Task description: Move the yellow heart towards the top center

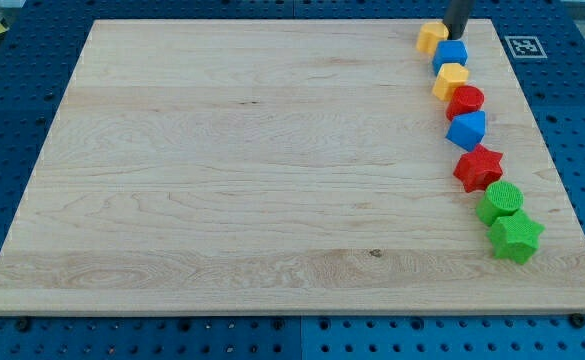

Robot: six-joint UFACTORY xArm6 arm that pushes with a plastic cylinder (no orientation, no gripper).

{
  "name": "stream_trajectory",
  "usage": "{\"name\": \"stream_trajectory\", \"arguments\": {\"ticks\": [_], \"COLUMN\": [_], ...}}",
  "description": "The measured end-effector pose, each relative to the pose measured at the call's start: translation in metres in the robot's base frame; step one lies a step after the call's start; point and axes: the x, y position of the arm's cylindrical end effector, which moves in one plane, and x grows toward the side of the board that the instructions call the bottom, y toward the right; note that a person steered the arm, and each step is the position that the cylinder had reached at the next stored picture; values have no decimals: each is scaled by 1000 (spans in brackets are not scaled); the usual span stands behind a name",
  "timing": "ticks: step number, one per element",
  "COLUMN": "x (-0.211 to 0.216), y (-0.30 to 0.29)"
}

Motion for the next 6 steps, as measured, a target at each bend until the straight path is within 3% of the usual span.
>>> {"name": "stream_trajectory", "arguments": {"ticks": [4,6], "x": [20,20], "y": [-3,-42]}}
